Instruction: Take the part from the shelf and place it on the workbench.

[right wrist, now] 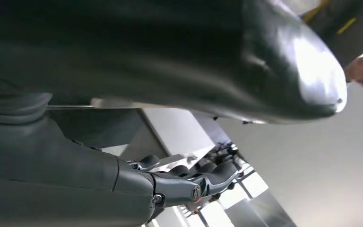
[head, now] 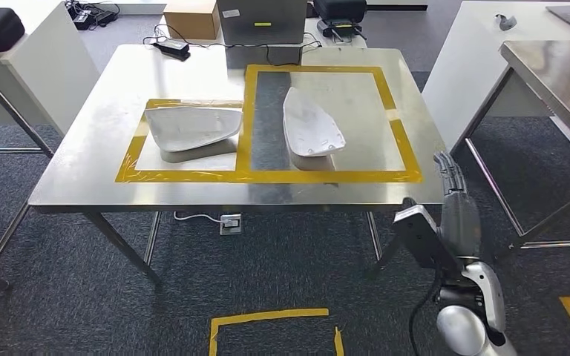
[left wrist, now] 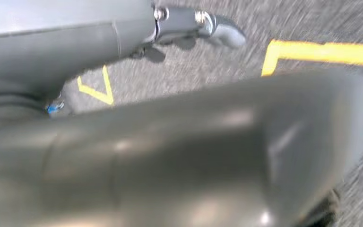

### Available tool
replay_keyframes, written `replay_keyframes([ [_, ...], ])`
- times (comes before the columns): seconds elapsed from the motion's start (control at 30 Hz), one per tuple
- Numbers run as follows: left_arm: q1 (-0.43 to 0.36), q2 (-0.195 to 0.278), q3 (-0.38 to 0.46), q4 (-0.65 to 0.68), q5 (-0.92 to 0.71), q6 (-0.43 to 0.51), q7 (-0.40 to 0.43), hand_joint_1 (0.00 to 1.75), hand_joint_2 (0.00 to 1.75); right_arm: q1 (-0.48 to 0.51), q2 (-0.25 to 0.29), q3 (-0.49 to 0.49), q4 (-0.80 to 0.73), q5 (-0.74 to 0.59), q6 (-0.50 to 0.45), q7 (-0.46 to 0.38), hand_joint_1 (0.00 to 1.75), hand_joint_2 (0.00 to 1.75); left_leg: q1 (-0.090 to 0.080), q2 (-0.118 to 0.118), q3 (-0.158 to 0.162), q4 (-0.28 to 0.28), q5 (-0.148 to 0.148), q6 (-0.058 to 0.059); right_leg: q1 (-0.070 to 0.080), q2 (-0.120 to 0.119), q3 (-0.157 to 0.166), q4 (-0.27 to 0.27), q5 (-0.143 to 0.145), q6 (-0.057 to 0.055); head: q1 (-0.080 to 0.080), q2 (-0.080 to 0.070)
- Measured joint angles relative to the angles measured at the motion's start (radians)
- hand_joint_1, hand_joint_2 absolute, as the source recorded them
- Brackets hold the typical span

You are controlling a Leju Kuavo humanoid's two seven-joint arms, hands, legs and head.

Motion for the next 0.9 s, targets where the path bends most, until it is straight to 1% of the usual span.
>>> replay_keyframes([
  [0.03,0.001,0.000,0.000,0.000,-0.002,0.000,0.004,0.00,0.00,0.021,0.007,-0.025,0.019,0.008,-0.006,-0.002,0.00,0.00,-0.002,0.000,-0.012,0.001,0.010,0.002,0.001,0.001,-0.006,0.046,-0.020,0.000,0.000,0.000],
  [0.07,0.002,0.000,0.000,0.000,-0.005,0.000,0.008,0.00,0.00,0.041,0.016,-0.053,0.046,0.013,-0.011,-0.009,0.00,0.00,-0.004,0.000,-0.024,0.004,0.018,0.002,0.002,0.001,0.003,0.065,-0.019,-0.002,0.000,0.000],
  [0.1,0.002,0.000,0.000,0.000,-0.008,0.000,0.012,0.00,0.00,0.056,0.026,-0.084,0.081,0.015,-0.017,-0.025,0.00,0.00,-0.005,0.000,-0.036,0.007,0.026,0.002,0.004,0.001,0.030,0.046,0.001,-0.004,0.000,0.000],
  [0.13,0.003,0.000,0.000,0.000,-0.011,0.000,0.016,0.00,0.00,0.066,0.038,-0.118,0.121,0.014,-0.023,-0.047,0.00,0.00,-0.005,0.000,-0.047,0.010,0.032,0.000,0.006,0.001,0.076,-0.007,0.027,-0.008,0.000,0.000],
  [0.17,0.002,0.000,0.000,0.000,-0.014,0.000,0.018,0.00,0.00,0.072,0.050,-0.152,0.162,0.014,-0.028,-0.071,0.00,0.00,-0.006,0.001,-0.056,0.014,0.038,-0.002,0.010,0.000,0.127,-0.079,0.040,-0.014,0.000,0.000],
  [0.2,0.002,-0.001,0.000,0.000,-0.015,0.000,0.019,0.00,0.00,0.077,0.062,-0.185,0.200,0.014,-0.032,-0.092,0.00,0.00,-0.007,0.001,-0.062,0.016,0.044,-0.006,0.014,0.000,0.170,-0.142,0.047,-0.020,-0.001,0.000],
  [0.23,0.001,-0.002,0.000,0.000,-0.017,0.000,0.020,0.00,0.00,0.080,0.072,-0.215,0.231,0.016,-0.034,-0.106,0.00,0.00,-0.007,0.002,-0.065,0.017,0.050,-0.011,0.018,-0.001,0.197,-0.188,0.044,-0.027,0.000,0.000],
  [0.27,0.000,-0.002,0.000,0.000,-0.017,0.000,0.020,0.00,0.00,0.084,0.081,-0.239,0.255,0.018,-0.034,-0.114,0.00,0.00,-0.007,0.003,-0.067,0.016,0.056,-0.016,0.022,-0.001,0.206,-0.210,0.039,-0.033,0.002,0.000],
  [0.3,0.001,-0.003,0.000,0.000,-0.018,0.000,0.021,0.00,0.00,0.087,0.090,-0.259,0.273,0.020,-0.033,-0.117,0.00,0.00,-0.007,0.003,-0.068,0.014,0.064,-0.023,0.023,-0.001,0.203,-0.215,0.046,-0.039,0.003,0.000],
  [0.33,0.001,-0.002,0.000,0.000,-0.019,0.000,0.022,0.00,0.00,0.090,0.099,-0.273,0.288,0.023,-0.030,-0.115,0.00,0.00,-0.007,0.004,-0.071,0.013,0.069,-0.028,0.021,-0.001,0.198,-0.221,0.054,-0.045,0.006,0.000],
  [0.37,0.002,-0.001,0.000,0.000,-0.019,0.000,0.022,0.00,0.00,0.091,0.107,-0.284,0.300,0.025,-0.025,-0.109,0.00,0.00,-0.007,0.003,-0.076,0.017,0.064,-0.035,0.018,-0.001,0.192,-0.225,0.064,-0.051,0.006,0.000],
  [0.4,0.002,0.000,0.000,0.000,-0.020,0.000,0.023,0.00,0.00,0.092,0.116,-0.294,0.310,0.026,-0.019,-0.103,0.00,0.00,-0.007,0.001,-0.085,0.035,0.042,-0.041,0.013,-0.001,0.185,-0.231,0.076,-0.056,0.006,0.000],
  [0.43,0.003,0.001,0.000,0.000,-0.021,0.000,0.024,0.00,0.00,0.092,0.125,-0.303,0.321,0.026,-0.013,-0.098,0.00,0.00,-0.005,0.000,-0.099,0.073,0.005,-0.047,0.010,-0.002,0.176,-0.234,0.087,-0.060,0.005,0.000],
  [0.5,0.003,0.003,0.000,0.000,-0.024,0.000,0.026,0.00,0.00,0.086,0.139,-0.332,0.364,0.024,-0.010,-0.101,0.00,0.00,0.000,-0.002,-0.130,0.186,-0.084,-0.058,0.009,-0.003,0.155,-0.234,0.104,-0.063,0.005,0.000],
  [0.53,0.003,0.004,0.000,0.000,-0.025,0.000,0.026,0.00,0.00,0.080,0.145,-0.354,0.399,0.022,-0.012,-0.109,0.00,0.00,0.003,-0.001,-0.137,0.234,-0.107,-0.063,0.008,-0.004,0.144,-0.233,0.112,-0.062,0.005,0.000],
  [0.57,0.003,0.006,0.000,0.000,-0.028,0.000,0.025,0.00,0.00,0.069,0.149,-0.381,0.450,0.021,-0.013,-0.116,0.00,0.00,0.006,-0.001,-0.130,0.257,-0.110,-0.066,0.008,-0.005,0.132,-0.231,0.120,-0.059,0.005,0.000],
  [0.6,0.003,0.007,0.000,0.000,-0.031,0.000,0.023,0.00,0.00,0.055,0.150,-0.411,0.510,0.021,-0.010,-0.121,0.00,0.00,0.008,-0.001,-0.107,0.247,-0.096,-0.068,0.007,-0.006,0.120,-0.229,0.127,-0.056,0.005,0.000],
  [0.63,0.002,0.008,0.000,0.000,-0.035,0.000,0.019,0.00,0.00,0.036,0.148,-0.446,0.590,0.022,0.000,-0.125,0.00,0.00,0.011,-0.001,-0.067,0.200,-0.072,-0.069,0.005,-0.006,0.109,-0.226,0.134,-0.052,0.005,0.000],
  [0.67,0.001,0.010,0.000,-0.001,-0.039,0.000,0.013,0.00,0.00,0.016,0.141,-0.481,0.682,0.023,0.021,-0.129,0.00,0.00,0.013,-0.002,-0.018,0.130,-0.059,-0.071,0.004,-0.007,0.100,-0.222,0.140,-0.046,0.005,0.000],
  [0.7,0.000,0.010,0.000,-0.001,-0.042,0.000,0.005,0.00,0.00,-0.003,0.132,-0.516,0.779,0.019,0.053,-0.129,0.00,0.00,0.013,-0.006,0.024,0.069,-0.050,-0.067,0.004,-0.007,0.092,-0.219,0.146,-0.039,0.006,0.000],
  [0.73,0.000,0.010,0.000,-0.002,-0.045,0.000,-0.004,0.00,0.00,-0.020,0.120,-0.550,0.879,0.013,0.097,-0.121,0.00,0.00,0.013,-0.010,0.051,0.023,-0.049,-0.062,0.004,-0.007,0.087,-0.216,0.152,-0.032,0.008,0.000],
  [0.77,0.000,0.010,0.000,-0.002,-0.047,0.000,-0.011,0.00,0.00,-0.033,0.111,-0.580,0.972,0.002,0.146,-0.098,0.00,0.00,0.010,-0.015,0.060,0.001,-0.053,-0.053,0.005,-0.007,0.084,-0.214,0.158,-0.025,0.010,0.000],
  [0.83,0.004,0.012,0.000,-0.001,-0.052,0.000,-0.022,0.00,0.00,-0.044,0.100,-0.632,1.131,-0.027,0.239,0.001,0.00,0.00,0.007,-0.018,0.049,-0.001,-0.045,-0.034,0.005,-0.007,0.082,-0.216,0.169,-0.013,0.012,0.000],
  [0.87,0.005,0.014,0.000,-0.001,-0.052,0.000,-0.027,0.00,0.00,-0.044,0.101,-0.657,1.197,-0.049,0.269,0.063,0.00,0.00,0.007,-0.017,0.046,-0.003,-0.038,-0.024,0.002,-0.006,0.078,-0.212,0.165,-0.007,0.012,0.000],
  [0.9,0.006,0.015,0.001,-0.001,-0.050,0.000,-0.030,0.00,0.00,-0.043,0.103,-0.683,1.251,-0.080,0.283,0.121,0.00,0.00,0.007,-0.015,0.042,-0.005,-0.031,-0.016,0.000,-0.005,0.068,-0.193,0.144,-0.002,0.013,0.000],
])
